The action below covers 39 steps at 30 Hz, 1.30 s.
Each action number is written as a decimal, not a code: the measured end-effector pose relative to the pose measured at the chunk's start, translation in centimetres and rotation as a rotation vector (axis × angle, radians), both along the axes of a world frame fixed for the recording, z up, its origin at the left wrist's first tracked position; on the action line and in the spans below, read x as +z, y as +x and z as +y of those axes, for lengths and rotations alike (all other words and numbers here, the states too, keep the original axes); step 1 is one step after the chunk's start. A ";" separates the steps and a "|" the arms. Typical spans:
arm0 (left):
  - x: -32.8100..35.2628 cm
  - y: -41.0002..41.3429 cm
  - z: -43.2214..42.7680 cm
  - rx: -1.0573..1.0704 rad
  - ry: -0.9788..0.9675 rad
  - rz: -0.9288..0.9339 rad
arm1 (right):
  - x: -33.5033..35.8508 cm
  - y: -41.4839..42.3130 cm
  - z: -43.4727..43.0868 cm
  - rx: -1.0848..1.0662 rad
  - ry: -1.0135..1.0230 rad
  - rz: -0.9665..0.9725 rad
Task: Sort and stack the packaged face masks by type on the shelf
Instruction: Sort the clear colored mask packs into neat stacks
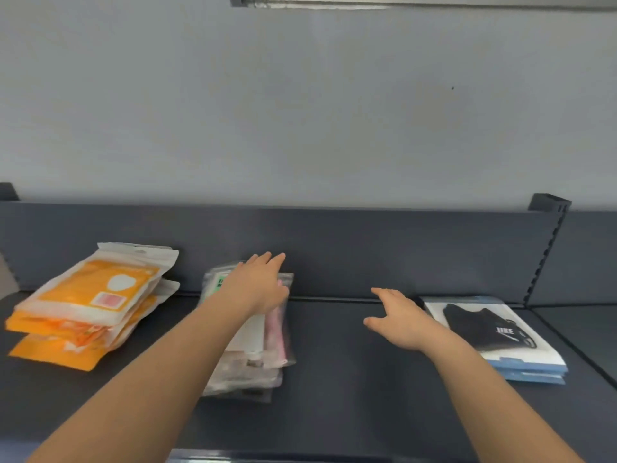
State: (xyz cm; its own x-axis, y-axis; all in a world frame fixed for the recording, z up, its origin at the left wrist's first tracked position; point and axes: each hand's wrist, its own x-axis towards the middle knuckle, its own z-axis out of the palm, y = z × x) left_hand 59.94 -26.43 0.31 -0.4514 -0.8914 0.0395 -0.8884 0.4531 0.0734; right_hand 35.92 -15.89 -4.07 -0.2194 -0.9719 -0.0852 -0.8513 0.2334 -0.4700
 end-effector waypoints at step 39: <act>-6.6 10.6 -3.2 0.259 0.676 0.995 | -1.2 15.9 -4.2 0.043 0.005 -0.885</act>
State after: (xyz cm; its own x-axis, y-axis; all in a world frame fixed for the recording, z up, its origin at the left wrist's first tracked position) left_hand 70.58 -29.61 -6.28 -0.2949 -0.9251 -0.2392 -0.3695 -0.1205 0.9214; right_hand 51.85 -20.07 -5.25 -0.0344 -0.9770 -0.2105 -0.1846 0.2132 -0.9594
